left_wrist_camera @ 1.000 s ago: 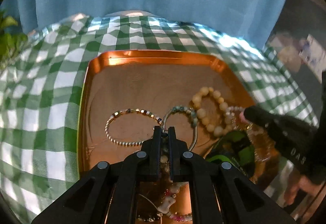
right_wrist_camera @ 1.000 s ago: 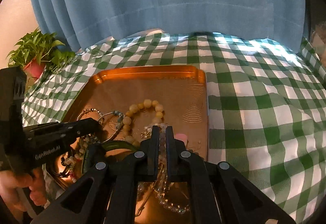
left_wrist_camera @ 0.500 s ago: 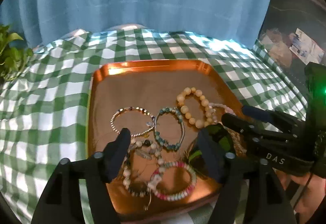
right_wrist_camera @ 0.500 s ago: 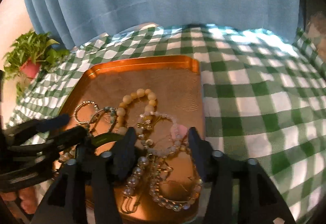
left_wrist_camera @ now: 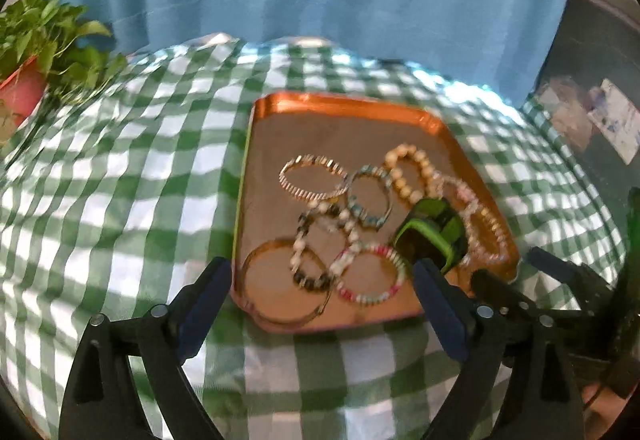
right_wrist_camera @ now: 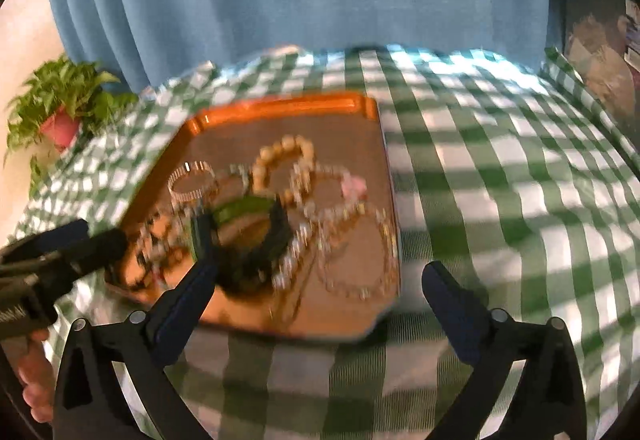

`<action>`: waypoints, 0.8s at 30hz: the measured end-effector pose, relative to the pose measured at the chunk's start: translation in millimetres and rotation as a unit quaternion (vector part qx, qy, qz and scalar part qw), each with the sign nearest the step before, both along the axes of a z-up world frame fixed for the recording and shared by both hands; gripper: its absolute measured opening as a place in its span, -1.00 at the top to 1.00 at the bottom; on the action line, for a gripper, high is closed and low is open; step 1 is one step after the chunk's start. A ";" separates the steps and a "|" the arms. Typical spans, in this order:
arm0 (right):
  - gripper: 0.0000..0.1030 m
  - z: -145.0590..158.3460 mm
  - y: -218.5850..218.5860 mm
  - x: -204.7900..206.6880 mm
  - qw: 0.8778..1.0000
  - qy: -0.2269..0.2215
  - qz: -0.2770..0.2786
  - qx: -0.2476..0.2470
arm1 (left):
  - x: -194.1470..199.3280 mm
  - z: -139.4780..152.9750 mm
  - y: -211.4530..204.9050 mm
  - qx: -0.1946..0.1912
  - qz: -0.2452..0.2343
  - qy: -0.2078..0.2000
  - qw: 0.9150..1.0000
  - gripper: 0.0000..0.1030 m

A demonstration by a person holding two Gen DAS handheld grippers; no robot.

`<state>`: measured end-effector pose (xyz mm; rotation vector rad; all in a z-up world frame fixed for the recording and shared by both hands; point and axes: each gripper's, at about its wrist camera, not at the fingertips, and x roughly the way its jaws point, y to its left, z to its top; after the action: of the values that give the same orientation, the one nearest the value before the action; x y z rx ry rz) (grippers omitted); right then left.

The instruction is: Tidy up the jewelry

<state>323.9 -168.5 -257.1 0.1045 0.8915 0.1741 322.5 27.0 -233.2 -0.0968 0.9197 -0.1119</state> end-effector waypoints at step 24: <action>-0.99 185.8 36.2 -247.7 0.994 -0.060 -0.065 -0.062 | -256.7 200.9 4.8 0.010 0.003 -0.090 0.996 -0.78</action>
<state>76.1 -132.3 -71.3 0.0351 0.7704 0.0024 65.9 31.9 -32.3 -0.0691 0.7413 -0.1042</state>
